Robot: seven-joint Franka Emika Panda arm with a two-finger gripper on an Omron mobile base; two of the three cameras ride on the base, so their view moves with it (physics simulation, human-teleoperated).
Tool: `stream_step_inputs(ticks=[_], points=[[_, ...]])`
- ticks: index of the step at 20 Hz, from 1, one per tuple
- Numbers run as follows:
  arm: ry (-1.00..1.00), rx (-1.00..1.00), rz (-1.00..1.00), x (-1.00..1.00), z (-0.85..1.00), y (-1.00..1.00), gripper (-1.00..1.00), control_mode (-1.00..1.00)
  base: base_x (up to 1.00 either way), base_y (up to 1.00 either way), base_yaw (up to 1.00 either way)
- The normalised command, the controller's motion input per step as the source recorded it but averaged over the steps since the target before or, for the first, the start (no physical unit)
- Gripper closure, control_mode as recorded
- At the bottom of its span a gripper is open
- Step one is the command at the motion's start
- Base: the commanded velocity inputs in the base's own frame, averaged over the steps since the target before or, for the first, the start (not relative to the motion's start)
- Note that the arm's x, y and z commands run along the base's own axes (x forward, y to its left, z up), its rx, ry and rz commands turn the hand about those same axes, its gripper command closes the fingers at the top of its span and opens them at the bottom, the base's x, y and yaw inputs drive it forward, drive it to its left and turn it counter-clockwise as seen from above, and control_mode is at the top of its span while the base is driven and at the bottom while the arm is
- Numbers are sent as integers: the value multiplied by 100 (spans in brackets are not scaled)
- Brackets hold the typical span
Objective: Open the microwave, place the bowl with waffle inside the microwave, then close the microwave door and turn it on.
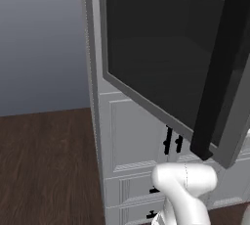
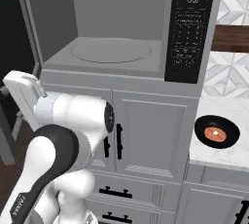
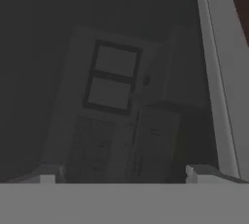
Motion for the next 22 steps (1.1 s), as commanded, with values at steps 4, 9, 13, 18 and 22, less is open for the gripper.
stream_step_inputs(ticks=[4, 9, 13, 18, 22], points=[[0, 6, -19, -1, 0, 100, -100, -100, 0, 0, 0], [2, 0, -5, -3, 0, 11, -100, -100, 0, 0, 0], [9, 9, -31, -5, 10, -100, -100, -100, 0, 0, 0], [4, 3, -38, -1, 0, -100, -100, -100, 0, 0, 0], [0, 0, -39, 0, -6, -100, -100, -100, 0, 0, 0]])
